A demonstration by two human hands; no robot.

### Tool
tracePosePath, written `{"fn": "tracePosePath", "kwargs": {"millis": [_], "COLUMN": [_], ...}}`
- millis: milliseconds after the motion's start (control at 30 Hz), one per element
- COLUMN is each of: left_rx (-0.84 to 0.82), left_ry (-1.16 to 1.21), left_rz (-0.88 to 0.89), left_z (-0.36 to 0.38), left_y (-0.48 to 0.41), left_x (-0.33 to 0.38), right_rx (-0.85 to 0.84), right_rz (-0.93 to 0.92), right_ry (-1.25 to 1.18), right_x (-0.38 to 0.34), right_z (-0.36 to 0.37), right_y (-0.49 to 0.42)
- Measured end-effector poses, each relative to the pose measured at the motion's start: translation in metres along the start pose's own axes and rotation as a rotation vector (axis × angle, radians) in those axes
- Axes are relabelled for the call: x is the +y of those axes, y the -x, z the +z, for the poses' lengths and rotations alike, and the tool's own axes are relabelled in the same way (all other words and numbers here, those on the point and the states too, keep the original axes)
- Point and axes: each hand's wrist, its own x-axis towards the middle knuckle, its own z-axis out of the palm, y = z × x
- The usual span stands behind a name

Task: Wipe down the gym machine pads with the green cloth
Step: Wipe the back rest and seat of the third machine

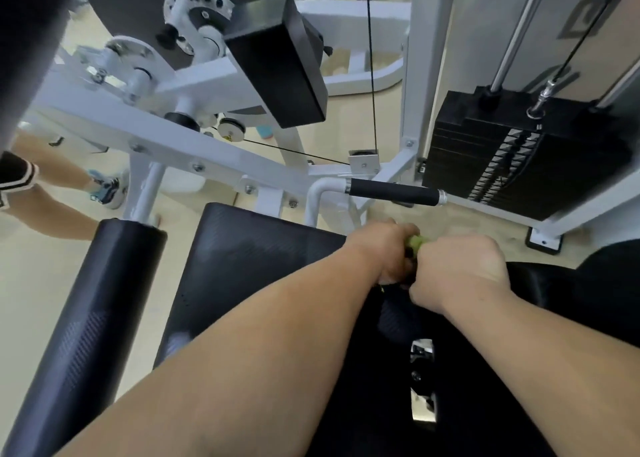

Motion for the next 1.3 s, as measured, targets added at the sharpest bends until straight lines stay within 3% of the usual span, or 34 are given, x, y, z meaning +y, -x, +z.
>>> {"fn": "tracePosePath", "kwargs": {"millis": [167,267,367,433,500,633,733,800,867,967,1033,1167,1300], "left_rx": [0.306,0.559,0.671,0.693,0.682,0.514,0.217,0.225,0.353,0.603,0.633,0.423,0.451], "left_ry": [-0.052,-0.079,0.091,0.175,0.181,0.059,-0.047,-0.203,-0.246,-0.027,0.041,-0.011,-0.118], "left_rz": [-0.264,-0.557,-0.838,-0.911,-0.868,-0.537,-0.134,0.058,-0.051,-0.513,-0.624,-0.258,-0.031], "left_z": [-0.015,-0.017,-0.007,0.014,0.046,0.120,0.152,0.148,0.135,0.136,0.163,0.215,0.185], "left_y": [0.060,0.105,0.143,0.165,0.193,0.262,0.300,0.308,0.303,0.313,0.338,0.390,0.355], "left_x": [-0.075,-0.117,-0.135,-0.129,-0.108,-0.041,-0.017,-0.039,-0.068,-0.088,-0.072,-0.031,-0.056], "right_rx": [-0.022,-0.016,0.035,0.076,0.100,0.119,-0.082,-0.139,-0.109,-0.079,-0.102,-0.173,-0.231], "right_rz": [-0.010,-0.016,-0.055,-0.076,-0.095,-0.210,-0.228,-0.143,-0.075,-0.023,-0.027,0.008,-0.058], "right_ry": [-0.106,-0.110,-0.078,-0.065,-0.052,-0.076,-0.426,-0.674,-0.787,-0.895,-0.915,-0.789,-0.588], "right_x": [-0.005,-0.004,-0.005,-0.005,-0.005,-0.031,-0.065,-0.082,-0.090,-0.100,-0.107,-0.111,-0.116], "right_z": [-0.008,-0.008,-0.005,0.000,0.001,0.009,0.039,0.068,0.095,0.131,0.147,0.164,0.168], "right_y": [0.005,0.007,0.004,0.003,0.006,0.025,0.056,0.084,0.104,0.138,0.160,0.190,0.199]}}
